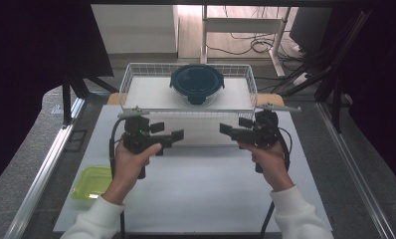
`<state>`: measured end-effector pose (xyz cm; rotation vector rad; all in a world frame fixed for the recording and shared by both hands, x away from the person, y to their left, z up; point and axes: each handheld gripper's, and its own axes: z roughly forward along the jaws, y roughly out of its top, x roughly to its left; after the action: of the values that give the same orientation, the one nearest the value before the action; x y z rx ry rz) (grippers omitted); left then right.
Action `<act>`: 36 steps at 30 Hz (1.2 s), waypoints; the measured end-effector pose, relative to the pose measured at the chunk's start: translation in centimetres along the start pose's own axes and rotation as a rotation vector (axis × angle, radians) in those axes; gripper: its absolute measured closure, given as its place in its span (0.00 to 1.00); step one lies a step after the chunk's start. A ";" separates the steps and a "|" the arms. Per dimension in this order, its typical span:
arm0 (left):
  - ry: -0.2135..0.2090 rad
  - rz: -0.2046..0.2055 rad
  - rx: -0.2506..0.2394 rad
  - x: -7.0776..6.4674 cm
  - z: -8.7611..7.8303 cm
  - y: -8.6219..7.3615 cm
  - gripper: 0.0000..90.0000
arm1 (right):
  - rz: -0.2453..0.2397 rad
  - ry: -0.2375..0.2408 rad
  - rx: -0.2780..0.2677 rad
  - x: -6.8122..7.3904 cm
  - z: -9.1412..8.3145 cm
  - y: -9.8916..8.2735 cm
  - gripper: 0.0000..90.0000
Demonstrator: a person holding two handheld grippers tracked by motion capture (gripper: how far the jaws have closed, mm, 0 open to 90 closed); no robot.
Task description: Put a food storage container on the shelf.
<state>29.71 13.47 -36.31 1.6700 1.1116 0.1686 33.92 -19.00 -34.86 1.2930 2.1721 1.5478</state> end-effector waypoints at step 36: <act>0.073 0.073 0.200 -0.1 -1.0 -15.0 0.28 | -0.162 -0.031 0.219 -0.4 -2.4 -15.1 0.27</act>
<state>20.39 13.99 -48.03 1.8970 1.1532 0.1711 24.55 -22.19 -46.58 1.1548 2.4144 1.2511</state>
